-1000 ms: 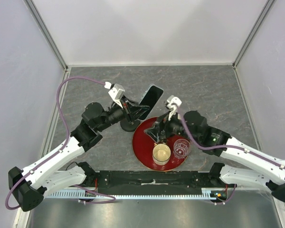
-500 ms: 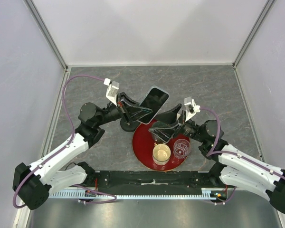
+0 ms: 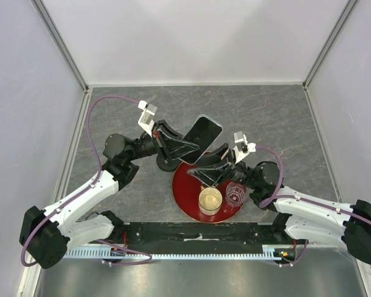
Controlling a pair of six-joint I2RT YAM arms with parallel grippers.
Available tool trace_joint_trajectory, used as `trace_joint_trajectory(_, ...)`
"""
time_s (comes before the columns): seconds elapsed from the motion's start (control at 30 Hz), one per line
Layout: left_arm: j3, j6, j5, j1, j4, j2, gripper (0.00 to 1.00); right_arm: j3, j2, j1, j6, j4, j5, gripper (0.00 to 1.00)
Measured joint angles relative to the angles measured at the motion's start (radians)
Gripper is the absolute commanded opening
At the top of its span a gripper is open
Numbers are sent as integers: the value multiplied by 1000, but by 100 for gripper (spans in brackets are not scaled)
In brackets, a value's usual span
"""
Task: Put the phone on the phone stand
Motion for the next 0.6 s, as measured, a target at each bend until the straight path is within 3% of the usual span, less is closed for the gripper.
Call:
trace_joint_trajectory(0.5, 0, -107, 64, 1, 121, 79, 2, 6, 3, 27, -42, 31, 124, 38)
trace_joint_trajectory(0.6, 0, -127, 71, 1, 142, 92, 2, 9, 15, 32, -45, 47, 135, 32)
